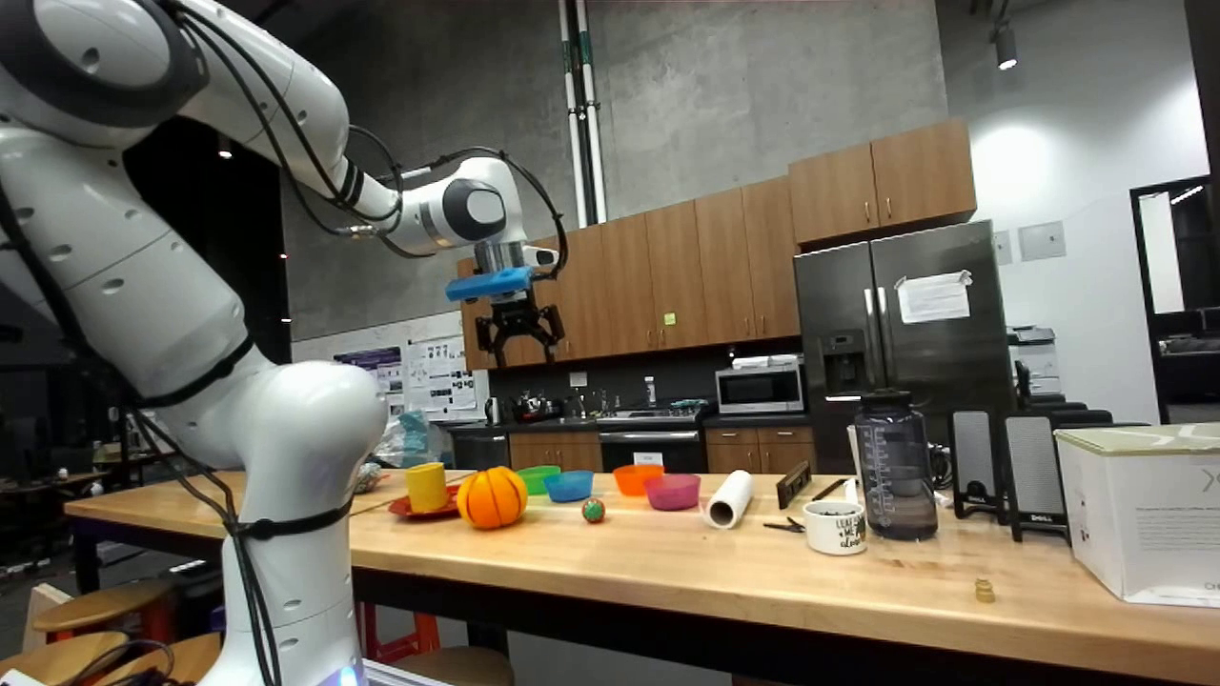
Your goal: Pick up the red toy and put it in the orange bowl
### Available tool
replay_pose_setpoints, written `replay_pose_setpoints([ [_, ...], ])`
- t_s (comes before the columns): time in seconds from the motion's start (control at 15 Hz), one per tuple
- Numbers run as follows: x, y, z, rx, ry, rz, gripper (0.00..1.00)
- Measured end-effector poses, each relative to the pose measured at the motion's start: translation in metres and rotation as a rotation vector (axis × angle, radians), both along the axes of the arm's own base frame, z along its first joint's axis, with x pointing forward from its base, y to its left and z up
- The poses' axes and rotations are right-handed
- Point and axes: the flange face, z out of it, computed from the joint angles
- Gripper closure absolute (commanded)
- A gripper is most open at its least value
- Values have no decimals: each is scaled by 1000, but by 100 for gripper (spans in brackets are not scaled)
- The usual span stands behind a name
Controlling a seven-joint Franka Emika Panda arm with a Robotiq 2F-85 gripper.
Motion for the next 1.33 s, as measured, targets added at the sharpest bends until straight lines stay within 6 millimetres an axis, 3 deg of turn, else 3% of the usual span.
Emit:
replay_pose_setpoints([
  [1.33,66,10,-155,-38,15,81,0],
])
